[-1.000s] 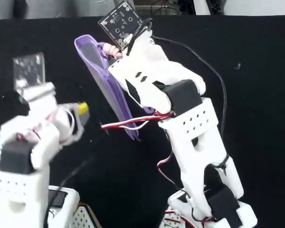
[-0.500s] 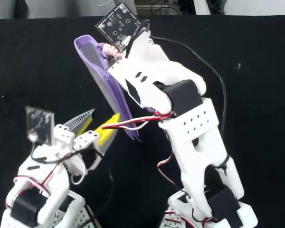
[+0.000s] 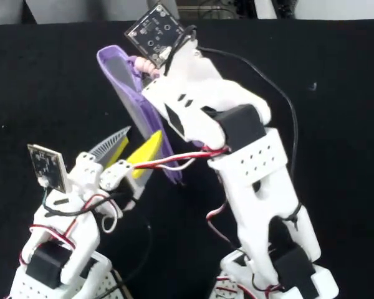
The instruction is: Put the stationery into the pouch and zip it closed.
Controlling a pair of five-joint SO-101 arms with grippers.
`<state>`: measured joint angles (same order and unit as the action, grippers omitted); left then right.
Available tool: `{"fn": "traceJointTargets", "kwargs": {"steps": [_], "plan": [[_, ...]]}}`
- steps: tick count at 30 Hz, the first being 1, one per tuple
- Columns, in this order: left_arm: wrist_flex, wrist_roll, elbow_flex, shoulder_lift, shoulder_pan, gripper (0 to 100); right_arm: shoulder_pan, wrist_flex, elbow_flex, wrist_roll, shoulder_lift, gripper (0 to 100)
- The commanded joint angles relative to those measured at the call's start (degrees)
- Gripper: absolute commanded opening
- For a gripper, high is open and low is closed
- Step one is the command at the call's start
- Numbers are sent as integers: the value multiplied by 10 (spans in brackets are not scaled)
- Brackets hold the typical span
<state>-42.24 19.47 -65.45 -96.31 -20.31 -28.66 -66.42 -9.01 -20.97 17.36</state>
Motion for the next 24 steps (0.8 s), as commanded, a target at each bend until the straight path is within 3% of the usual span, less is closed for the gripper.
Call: {"fn": "traceJointTargets", "kwargs": {"steps": [1, 7, 16, 24], "plan": [[57, 4, -14, 19, -7, 210, 22, 12, -41, -4, 0, 11], [103, -35, -14, 99, -2, 209, 19, 4, -45, -4, 0, 11], [145, -39, 1, 156, 3, 209, 19, 2, -45, -4, 0, 11], [181, -58, -17, 185, 81, 209, 19, 2, -45, -4, 0, 11]]}}
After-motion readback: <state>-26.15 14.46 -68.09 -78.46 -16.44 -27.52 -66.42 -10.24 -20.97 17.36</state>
